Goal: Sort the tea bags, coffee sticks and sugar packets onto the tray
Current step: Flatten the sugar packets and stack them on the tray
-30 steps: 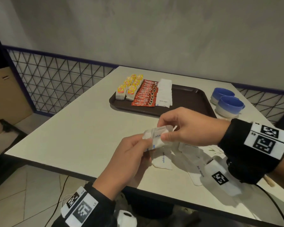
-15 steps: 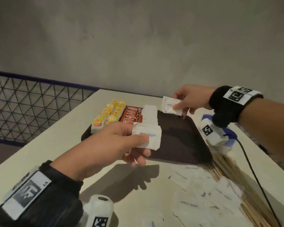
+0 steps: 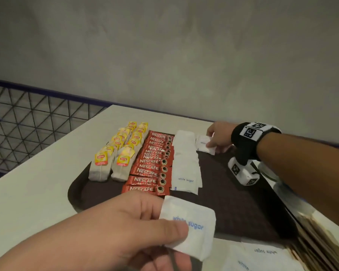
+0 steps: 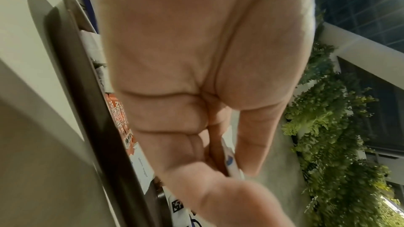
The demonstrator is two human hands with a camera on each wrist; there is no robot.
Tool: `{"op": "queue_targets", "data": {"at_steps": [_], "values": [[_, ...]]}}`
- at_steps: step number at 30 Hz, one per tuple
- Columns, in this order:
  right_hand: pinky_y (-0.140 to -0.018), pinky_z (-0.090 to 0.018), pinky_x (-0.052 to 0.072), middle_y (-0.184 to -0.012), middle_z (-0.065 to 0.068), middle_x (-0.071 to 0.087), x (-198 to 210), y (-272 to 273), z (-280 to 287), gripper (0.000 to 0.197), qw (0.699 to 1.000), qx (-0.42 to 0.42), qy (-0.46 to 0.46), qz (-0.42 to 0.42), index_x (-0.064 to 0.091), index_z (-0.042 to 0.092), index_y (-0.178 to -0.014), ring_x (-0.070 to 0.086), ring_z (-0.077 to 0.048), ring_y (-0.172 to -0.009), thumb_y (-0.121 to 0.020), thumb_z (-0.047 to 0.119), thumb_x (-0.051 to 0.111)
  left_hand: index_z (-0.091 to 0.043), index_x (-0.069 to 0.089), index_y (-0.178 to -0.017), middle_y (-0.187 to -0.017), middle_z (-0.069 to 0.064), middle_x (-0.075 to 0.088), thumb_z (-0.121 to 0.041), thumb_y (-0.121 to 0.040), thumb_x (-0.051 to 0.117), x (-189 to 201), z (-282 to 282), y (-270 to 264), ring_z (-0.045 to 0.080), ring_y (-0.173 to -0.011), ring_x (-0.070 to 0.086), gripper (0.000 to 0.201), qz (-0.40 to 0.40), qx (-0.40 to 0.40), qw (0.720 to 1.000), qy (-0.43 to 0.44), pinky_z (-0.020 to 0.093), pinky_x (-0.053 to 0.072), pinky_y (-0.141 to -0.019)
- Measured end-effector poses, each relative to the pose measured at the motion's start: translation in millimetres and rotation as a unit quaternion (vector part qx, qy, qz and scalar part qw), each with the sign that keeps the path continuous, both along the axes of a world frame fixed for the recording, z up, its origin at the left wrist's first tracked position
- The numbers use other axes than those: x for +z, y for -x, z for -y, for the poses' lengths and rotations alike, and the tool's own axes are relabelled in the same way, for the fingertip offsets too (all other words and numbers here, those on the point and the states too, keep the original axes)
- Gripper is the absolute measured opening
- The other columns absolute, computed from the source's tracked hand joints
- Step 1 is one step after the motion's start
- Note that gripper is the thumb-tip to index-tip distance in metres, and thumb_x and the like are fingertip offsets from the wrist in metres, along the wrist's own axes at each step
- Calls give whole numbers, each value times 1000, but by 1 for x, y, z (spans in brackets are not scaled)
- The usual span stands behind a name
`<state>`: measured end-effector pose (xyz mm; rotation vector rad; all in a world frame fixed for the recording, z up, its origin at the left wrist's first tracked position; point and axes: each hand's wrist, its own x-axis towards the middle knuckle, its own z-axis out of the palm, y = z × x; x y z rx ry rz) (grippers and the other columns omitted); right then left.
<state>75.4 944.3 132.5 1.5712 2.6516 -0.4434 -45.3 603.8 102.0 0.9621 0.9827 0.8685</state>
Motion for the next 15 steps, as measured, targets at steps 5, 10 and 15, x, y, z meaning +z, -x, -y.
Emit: {"op": "queue_targets", "data": {"at_steps": [5, 10, 15], "values": [[-78, -46, 64, -88, -19, 77, -7, 5, -4, 34, 999, -31, -7, -16, 65, -5, -112, 77, -32, -76, -89, 17, 78, -16, 83, -91, -84, 10, 77, -31, -85, 70, -1, -3, -1, 8, -58, 67, 21, -6, 9, 1000, -1, 15, 50, -54], [-61, -31, 59, -74, -12, 73, -9, 10, -1, 34, 999, -50, -5, 3, 62, 4, -84, 74, -27, -60, -86, 33, 80, -19, 83, -86, -82, 9, 76, -30, -86, 68, -1, -3, -2, 9, -58, 67, 19, -10, 14, 1000, -16, 15, 50, -52], [-66, -31, 60, -83, -17, 77, -11, 11, -2, 38, 998, -53, 0, 20, 62, 3, -87, 73, -27, -66, -83, 34, 84, -21, 82, -91, -84, 8, 76, -29, -88, 68, -1, -3, -1, 10, -61, 68, 17, -11, 18, 999, -33, 16, 51, -54]]}}
